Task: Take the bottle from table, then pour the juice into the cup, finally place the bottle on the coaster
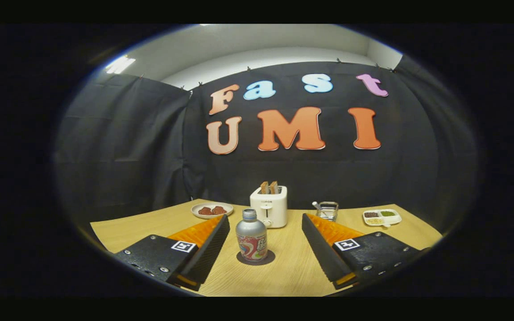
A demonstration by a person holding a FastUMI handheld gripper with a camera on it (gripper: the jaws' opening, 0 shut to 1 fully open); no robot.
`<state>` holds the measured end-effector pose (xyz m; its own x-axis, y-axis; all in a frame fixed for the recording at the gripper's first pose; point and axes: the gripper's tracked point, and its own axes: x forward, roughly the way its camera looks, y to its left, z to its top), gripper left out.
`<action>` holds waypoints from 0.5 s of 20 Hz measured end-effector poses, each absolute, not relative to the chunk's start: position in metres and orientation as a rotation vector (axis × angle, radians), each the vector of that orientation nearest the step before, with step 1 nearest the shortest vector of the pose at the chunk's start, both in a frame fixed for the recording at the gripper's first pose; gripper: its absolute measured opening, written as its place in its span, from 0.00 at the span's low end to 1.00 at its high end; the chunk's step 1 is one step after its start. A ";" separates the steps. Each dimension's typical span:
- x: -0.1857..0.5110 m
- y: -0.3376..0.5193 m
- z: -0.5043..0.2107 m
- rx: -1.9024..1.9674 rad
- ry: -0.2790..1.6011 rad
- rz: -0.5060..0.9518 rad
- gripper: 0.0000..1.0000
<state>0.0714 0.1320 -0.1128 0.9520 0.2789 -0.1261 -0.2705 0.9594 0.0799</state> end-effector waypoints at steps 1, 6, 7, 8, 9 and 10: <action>0.064 0.123 -0.103 0.055 0.117 0.259 0.97; 0.019 0.097 -0.060 0.027 0.025 0.205 0.97; 0.011 0.091 -0.057 0.026 0.022 0.190 0.97; 0.004 0.087 -0.057 0.032 0.026 0.178 0.97; -0.003 0.082 -0.058 0.039 0.033 0.166 0.97; -0.009 0.074 -0.060 0.050 0.038 0.146 0.97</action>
